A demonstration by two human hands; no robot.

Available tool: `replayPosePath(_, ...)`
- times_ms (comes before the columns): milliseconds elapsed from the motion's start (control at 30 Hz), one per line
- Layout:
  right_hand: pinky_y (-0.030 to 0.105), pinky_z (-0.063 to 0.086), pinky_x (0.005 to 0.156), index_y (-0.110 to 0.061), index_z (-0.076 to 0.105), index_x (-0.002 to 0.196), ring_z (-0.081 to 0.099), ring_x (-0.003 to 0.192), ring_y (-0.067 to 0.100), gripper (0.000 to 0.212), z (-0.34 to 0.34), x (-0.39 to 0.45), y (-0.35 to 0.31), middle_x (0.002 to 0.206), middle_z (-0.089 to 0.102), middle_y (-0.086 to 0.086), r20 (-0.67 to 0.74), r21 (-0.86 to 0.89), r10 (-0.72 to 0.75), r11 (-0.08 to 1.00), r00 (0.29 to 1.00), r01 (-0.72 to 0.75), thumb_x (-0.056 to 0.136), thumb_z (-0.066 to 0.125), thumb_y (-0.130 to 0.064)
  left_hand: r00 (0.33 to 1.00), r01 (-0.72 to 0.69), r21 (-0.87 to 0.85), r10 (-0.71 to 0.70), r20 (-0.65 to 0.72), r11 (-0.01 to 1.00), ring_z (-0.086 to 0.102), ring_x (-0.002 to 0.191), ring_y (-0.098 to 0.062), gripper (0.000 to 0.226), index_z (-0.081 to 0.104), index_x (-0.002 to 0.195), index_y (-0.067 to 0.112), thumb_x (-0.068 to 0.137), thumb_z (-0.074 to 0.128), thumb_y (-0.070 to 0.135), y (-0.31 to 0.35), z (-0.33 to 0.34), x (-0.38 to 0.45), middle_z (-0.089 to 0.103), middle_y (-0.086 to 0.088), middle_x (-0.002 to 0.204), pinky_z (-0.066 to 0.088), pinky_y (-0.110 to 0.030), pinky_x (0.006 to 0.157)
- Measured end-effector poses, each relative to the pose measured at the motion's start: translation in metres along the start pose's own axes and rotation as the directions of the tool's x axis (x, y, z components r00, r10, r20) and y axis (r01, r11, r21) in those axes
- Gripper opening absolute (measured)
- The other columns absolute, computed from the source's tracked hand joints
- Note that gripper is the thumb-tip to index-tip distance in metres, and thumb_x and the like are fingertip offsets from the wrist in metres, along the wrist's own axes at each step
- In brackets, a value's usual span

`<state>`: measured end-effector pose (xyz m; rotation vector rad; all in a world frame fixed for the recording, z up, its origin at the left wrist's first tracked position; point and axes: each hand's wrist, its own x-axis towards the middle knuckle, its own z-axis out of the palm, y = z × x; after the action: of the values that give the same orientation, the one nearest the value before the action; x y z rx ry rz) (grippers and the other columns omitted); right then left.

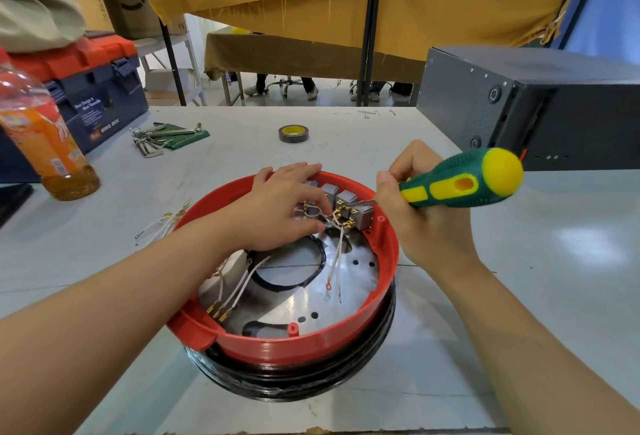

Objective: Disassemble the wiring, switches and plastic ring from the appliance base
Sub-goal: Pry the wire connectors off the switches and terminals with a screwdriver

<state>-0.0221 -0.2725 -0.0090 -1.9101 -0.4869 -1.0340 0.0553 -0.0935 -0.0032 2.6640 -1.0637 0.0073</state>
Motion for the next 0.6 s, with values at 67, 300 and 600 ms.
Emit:
replayPosePath(67, 0.000, 0.033, 0.053, -0.025, 0.040, 0.070, 0.050, 0.056, -0.008, 0.028, 0.001, -0.001, -0.001, 0.059, 0.044, -0.017, 0.017, 0.015, -0.010, 1.000, 1.000, 0.009, 0.083, 0.057, -0.006, 1.000, -0.003, 0.002, 0.003, -0.001, 1.000, 0.006, 0.146, -0.012, 0.018, 0.061, 0.107, 0.039, 0.089, 0.060, 0.037, 0.000, 0.000, 0.000, 0.015, 0.005, 0.158, 0.001, -0.049, 0.117)
replayPosePath(300, 0.001, 0.033, 0.060, -0.015, 0.043, 0.070, 0.048, 0.059, -0.010, 0.024, 0.002, 0.003, 0.004, 0.060, 0.043, -0.017, -0.083, -0.043, -0.038, 0.998, 0.996, 0.035, 0.085, 0.060, -0.007, 1.000, -0.005, 0.009, 0.005, 0.017, 1.000, 0.004, 0.146, -0.013, 0.018, 0.060, 0.106, 0.041, 0.089, 0.060, 0.038, 0.000, 0.000, 0.000, 0.012, 0.005, 0.159, -0.001, -0.049, 0.117)
replayPosePath(600, 0.023, 0.037, 0.053, -0.037, 0.044, 0.055, 0.042, 0.046, 0.005, 0.038, -0.002, 0.013, 0.017, 0.048, 0.042, -0.015, -0.175, 0.323, 0.307, 0.915, 0.935, -0.241, 0.085, 0.056, -0.016, 1.000, -0.003, 0.009, 0.003, 0.027, 1.000, 0.003, 0.146, -0.013, 0.019, 0.060, 0.108, 0.040, 0.089, 0.060, 0.038, 0.000, 0.000, 0.000, 0.011, 0.006, 0.159, -0.003, -0.048, 0.117)
